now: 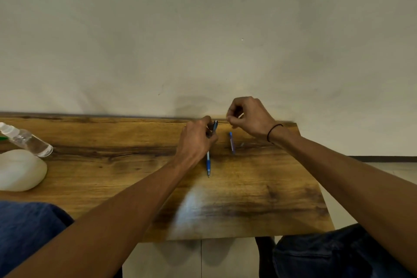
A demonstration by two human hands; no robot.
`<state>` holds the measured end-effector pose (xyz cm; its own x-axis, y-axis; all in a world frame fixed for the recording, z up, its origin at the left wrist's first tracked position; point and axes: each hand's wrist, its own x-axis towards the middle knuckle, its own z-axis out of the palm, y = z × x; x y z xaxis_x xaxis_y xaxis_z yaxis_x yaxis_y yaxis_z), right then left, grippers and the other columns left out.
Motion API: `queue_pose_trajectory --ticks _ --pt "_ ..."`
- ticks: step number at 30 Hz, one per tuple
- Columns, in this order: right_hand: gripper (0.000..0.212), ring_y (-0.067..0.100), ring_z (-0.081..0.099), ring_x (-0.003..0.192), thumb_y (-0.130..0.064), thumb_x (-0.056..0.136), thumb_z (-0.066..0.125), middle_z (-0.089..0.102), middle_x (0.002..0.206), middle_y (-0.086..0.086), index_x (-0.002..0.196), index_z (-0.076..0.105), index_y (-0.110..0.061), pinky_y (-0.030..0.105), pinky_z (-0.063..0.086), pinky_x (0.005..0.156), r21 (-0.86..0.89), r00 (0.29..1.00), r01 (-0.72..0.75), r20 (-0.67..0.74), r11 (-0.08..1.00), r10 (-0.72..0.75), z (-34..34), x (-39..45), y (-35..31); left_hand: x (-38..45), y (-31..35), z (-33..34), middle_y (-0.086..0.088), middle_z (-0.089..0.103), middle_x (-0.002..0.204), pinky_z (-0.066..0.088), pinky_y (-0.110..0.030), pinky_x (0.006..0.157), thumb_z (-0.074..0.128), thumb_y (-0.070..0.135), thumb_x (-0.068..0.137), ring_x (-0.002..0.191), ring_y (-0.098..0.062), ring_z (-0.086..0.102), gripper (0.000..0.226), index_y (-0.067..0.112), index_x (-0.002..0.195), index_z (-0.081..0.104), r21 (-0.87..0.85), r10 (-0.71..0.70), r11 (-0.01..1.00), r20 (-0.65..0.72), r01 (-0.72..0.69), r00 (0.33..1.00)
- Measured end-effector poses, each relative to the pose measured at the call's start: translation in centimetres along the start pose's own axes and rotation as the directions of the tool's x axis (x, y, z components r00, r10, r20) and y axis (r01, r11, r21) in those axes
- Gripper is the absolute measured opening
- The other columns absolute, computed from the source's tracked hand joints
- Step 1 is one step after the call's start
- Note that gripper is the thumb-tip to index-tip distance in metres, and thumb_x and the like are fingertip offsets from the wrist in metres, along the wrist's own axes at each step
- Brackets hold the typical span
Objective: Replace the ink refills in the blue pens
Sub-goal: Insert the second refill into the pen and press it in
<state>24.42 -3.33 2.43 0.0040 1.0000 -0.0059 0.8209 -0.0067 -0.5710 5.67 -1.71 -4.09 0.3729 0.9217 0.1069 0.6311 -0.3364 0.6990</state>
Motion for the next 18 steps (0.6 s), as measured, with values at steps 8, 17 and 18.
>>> queue_pose_trajectory --ticks 8,17,18 --pt "0.024 0.013 0.073 0.083 0.001 0.088 0.077 0.074 0.087 0.004 0.099 0.060 -0.012 0.027 0.061 0.075 0.080 0.988 0.153 -0.046 0.985 -0.150 0.2 -0.6 -3.0 0.0 0.0 -0.1 -0.002 0.077 0.086 0.063 -0.034 0.065 0.077 0.020 0.087 0.071 -0.014 0.070 0.018 0.017 0.104 0.070 0.021 0.000 1.000 -0.001 0.000 1.000" --pt "0.032 0.007 0.075 0.074 0.000 0.085 0.077 0.074 0.080 -0.007 0.099 0.057 -0.021 0.039 0.064 0.070 0.098 0.992 0.117 -0.068 0.988 -0.110 0.7 -0.5 -2.8 -0.1 0.0 0.2 -0.003 0.077 0.087 0.062 -0.033 0.065 0.077 0.019 0.088 0.070 -0.013 0.069 0.019 0.017 0.105 0.070 0.019 -0.006 1.000 0.002 0.006 1.000" --pt "0.033 0.007 0.075 0.073 0.000 0.085 0.077 0.074 0.080 -0.007 0.098 0.056 -0.022 0.041 0.064 0.071 0.101 0.992 0.115 -0.068 0.988 -0.109 0.7 -0.5 -2.8 -0.1 0.0 0.2 -0.003 0.077 0.087 0.063 -0.033 0.066 0.077 0.020 0.088 0.071 -0.013 0.070 0.019 0.017 0.105 0.070 0.021 -0.007 1.000 0.001 0.007 1.000"
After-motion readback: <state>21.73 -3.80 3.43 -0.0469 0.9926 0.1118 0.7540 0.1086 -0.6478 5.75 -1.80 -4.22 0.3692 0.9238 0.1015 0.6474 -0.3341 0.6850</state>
